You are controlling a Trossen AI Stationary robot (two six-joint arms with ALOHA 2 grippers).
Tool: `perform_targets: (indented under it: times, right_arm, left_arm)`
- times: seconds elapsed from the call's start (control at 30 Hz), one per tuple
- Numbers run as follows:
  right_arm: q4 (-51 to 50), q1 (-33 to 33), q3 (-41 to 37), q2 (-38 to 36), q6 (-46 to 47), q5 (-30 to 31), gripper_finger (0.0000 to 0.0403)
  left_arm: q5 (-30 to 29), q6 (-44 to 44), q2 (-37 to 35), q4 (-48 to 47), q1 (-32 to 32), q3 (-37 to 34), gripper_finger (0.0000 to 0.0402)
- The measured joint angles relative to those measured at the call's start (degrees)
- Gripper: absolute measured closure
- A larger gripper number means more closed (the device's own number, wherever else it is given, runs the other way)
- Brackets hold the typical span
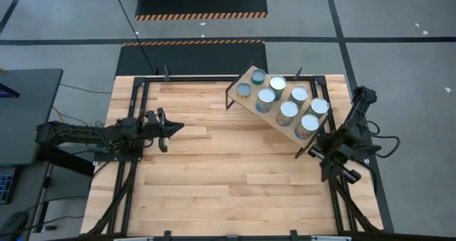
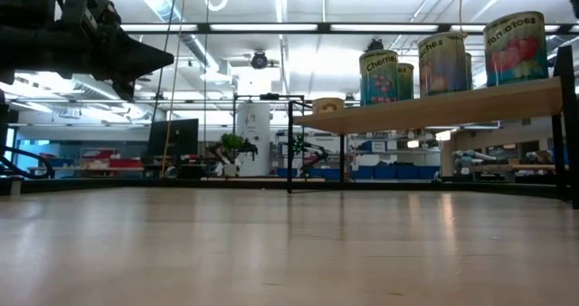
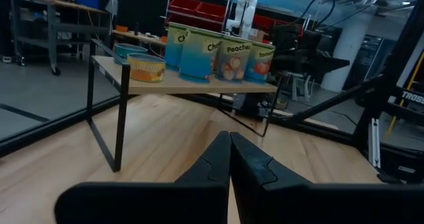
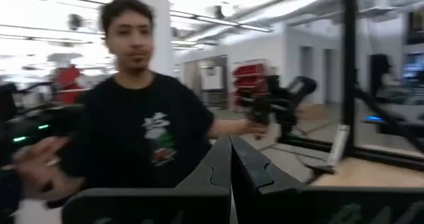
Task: Pick and place cans onto a shelf
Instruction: Return to Home Position
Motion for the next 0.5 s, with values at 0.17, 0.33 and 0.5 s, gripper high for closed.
perform_targets:
  times: [0.17, 0.33, 0.5]
  right_arm:
    - [-3.9, 0.0, 0.0, 0.0, 0.5, -2.6, 0.0402]
    - [-4.9, 0.0, 0.0, 0.0, 1.4, -5.9, 0.0400]
    - [-8.1, 0.0, 0.0, 0.0, -0.7, 0.2, 0.0395]
  left_arm:
    - [0.0, 1.1, 0.0, 0.0, 0.0, 0.0, 0.0390]
    - [0.2, 1.7, 0.0, 0.0, 0.0, 0.0, 0.0388]
    - [0.2, 1.7, 0.0, 0.0, 0.0, 0.0, 0.0388]
